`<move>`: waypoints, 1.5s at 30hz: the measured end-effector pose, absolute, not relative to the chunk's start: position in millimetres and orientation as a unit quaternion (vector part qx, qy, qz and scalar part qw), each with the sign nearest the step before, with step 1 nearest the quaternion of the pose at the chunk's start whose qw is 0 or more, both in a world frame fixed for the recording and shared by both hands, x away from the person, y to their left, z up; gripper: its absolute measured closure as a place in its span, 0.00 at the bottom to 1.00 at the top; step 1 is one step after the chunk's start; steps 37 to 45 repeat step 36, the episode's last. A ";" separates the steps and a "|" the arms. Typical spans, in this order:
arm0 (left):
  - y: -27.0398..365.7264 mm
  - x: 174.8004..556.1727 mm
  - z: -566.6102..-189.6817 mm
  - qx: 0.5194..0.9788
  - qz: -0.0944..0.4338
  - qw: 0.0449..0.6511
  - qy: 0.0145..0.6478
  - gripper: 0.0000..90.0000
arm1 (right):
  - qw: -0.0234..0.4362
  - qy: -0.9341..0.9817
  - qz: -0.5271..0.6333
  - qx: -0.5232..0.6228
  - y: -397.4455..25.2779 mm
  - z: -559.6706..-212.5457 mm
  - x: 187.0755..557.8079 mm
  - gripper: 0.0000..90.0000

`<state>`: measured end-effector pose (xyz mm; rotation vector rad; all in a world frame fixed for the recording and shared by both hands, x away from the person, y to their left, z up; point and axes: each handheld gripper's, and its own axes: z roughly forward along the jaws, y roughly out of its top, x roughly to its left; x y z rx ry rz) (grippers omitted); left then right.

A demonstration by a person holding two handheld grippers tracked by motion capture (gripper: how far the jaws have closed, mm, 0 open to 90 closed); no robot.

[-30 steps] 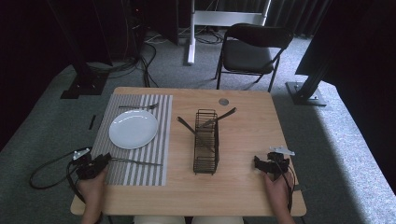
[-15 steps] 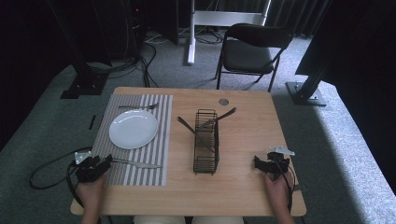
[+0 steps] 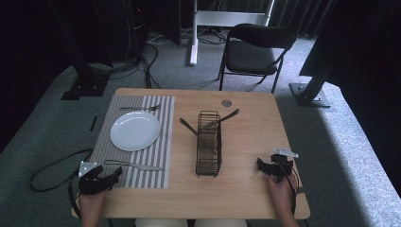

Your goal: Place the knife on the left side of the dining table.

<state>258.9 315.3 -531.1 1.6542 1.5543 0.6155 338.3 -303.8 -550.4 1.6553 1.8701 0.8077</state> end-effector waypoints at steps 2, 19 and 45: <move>310.3 256.5 -530.8 0.658 0.254 0.375 0.602 0.10 | 0.256 0.689 0.298 0.610 -303.8 -550.4 338.3 0.13; 296.0 251.1 -537.2 0.675 0.300 0.314 0.596 0.00 | 0.256 0.689 0.298 0.610 -303.8 -550.4 338.3 0.13; 298.1 254.7 -538.1 0.654 0.319 0.305 0.615 0.00 | 0.255 0.689 0.298 0.610 -303.8 -550.4 338.3 0.13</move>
